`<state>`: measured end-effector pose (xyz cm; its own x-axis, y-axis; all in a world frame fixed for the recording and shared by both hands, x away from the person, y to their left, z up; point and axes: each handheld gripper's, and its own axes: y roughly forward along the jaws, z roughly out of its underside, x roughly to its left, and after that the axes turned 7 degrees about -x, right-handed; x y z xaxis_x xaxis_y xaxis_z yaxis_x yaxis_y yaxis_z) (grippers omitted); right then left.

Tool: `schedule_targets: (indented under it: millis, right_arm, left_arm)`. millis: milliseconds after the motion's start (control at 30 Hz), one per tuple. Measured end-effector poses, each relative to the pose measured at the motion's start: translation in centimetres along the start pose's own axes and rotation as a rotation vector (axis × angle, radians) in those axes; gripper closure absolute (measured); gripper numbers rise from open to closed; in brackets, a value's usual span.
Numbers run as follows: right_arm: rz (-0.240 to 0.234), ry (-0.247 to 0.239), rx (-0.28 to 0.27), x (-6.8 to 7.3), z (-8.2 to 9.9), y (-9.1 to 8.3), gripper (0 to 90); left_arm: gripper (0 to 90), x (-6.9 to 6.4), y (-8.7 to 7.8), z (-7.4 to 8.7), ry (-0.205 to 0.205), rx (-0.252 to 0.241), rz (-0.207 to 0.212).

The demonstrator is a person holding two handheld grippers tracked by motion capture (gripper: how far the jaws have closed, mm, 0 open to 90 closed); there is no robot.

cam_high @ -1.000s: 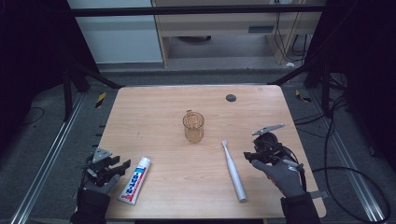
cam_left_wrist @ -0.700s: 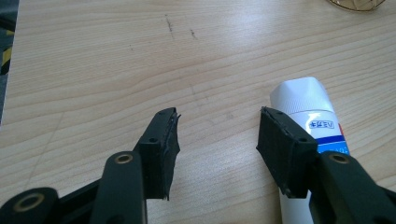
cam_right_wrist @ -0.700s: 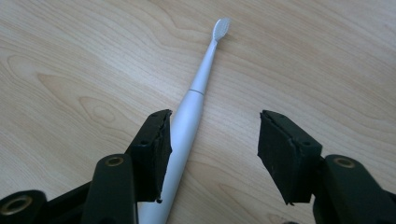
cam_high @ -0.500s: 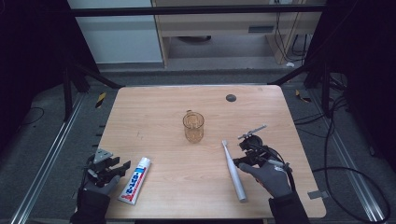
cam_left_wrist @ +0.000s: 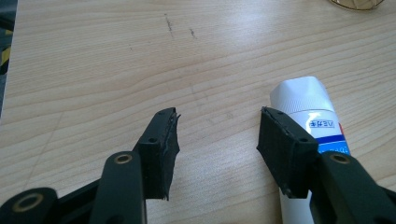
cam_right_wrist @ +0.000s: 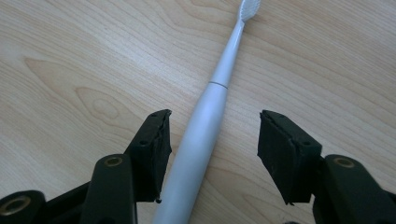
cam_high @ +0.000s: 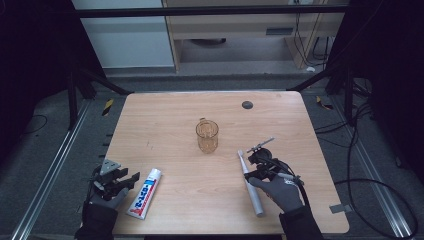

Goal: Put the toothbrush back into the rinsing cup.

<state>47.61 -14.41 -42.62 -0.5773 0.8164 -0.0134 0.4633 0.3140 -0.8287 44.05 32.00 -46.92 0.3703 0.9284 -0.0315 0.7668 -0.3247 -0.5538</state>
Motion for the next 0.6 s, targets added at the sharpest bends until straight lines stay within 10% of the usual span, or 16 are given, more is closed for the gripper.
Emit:
schedule_targets:
  millis: [600]
  right_arm:
    - [0.018, 0.012, 0.064, 0.3, 0.0, 3.0, 52.3]
  left_arm:
    - [46.8, 0.3, -0.2, -0.1, 0.001, -0.008, 0.004]
